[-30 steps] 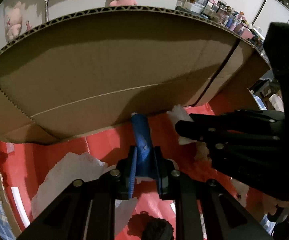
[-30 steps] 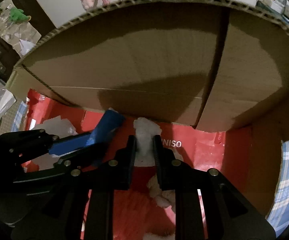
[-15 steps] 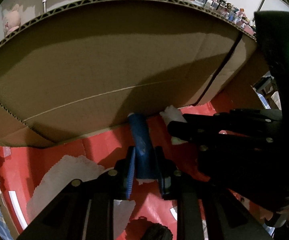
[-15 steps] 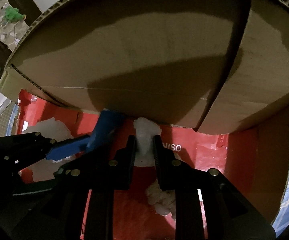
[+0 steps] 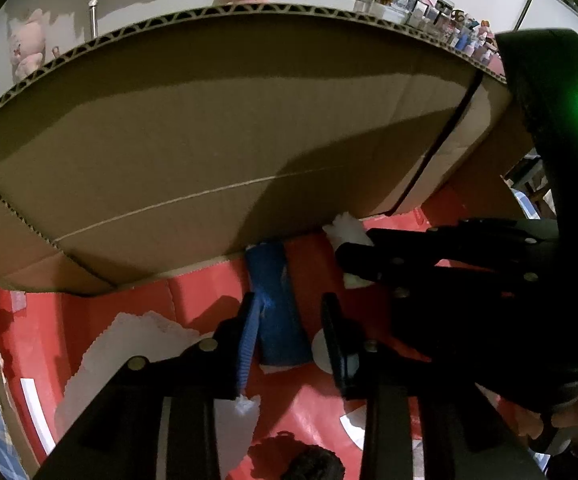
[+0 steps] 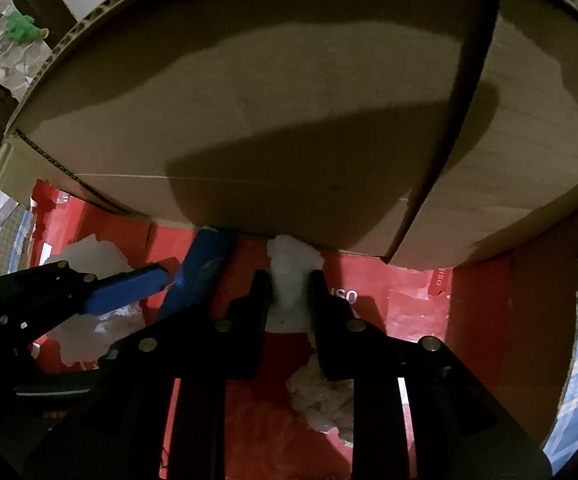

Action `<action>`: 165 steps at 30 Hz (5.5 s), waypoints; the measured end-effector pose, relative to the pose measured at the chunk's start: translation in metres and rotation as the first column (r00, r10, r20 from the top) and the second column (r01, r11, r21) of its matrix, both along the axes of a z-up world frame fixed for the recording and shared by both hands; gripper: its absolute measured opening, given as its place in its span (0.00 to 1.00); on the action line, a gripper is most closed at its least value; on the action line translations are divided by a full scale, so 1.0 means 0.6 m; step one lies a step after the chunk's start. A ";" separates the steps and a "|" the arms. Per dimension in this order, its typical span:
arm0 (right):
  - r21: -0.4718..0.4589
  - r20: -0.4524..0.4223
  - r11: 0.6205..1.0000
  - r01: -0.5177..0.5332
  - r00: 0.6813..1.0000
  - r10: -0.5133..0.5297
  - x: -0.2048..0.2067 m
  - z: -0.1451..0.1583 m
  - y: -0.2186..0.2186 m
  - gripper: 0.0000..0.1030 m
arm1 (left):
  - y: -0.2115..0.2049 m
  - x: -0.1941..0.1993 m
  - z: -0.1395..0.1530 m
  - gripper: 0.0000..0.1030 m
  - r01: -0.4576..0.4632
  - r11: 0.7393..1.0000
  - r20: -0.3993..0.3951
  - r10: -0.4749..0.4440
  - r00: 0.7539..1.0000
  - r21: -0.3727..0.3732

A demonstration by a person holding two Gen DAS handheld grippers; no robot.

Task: Organize soft objects

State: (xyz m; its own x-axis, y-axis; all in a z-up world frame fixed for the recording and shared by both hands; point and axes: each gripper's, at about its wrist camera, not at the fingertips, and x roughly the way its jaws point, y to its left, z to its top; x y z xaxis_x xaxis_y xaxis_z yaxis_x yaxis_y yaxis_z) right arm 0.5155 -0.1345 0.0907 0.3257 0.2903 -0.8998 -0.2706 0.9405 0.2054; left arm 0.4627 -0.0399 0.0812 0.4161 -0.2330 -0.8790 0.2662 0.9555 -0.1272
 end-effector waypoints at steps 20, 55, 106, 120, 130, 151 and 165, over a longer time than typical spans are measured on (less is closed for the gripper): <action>-0.006 0.058 0.999 0.046 0.997 -0.046 -0.055 0.071 0.001 0.58 | 0.010 -0.048 0.055 0.61 -0.051 0.999 0.056 0.051 0.997 0.002; -0.033 0.212 0.993 0.114 0.972 -0.104 -0.370 0.090 -0.058 0.79 | 0.086 -0.336 0.095 1.00 -0.194 0.981 0.293 0.182 0.939 0.013; -0.038 0.133 0.994 0.106 0.986 -0.100 -0.368 0.022 -0.062 0.79 | 0.084 -0.314 0.005 1.00 -0.240 0.968 0.127 0.231 0.965 0.065; -0.035 0.125 0.994 0.106 0.987 -0.101 -0.369 0.021 -0.066 0.78 | 0.083 -0.314 0.005 0.99 -0.239 0.968 0.132 0.228 0.965 0.073; -0.037 0.124 0.994 0.104 0.987 -0.099 -0.370 0.021 -0.067 0.78 | 0.086 -0.312 0.003 0.99 -0.243 0.968 0.116 0.235 0.965 0.062; -0.037 0.122 0.994 0.106 0.987 -0.101 -0.369 0.021 -0.066 0.78 | 0.085 -0.311 0.004 0.99 -0.242 0.968 0.120 0.233 0.965 0.065; -0.035 0.120 0.994 0.104 0.988 -0.100 -0.368 0.020 -0.067 0.79 | 0.085 -0.311 0.004 0.99 -0.242 0.968 0.120 0.234 0.965 0.065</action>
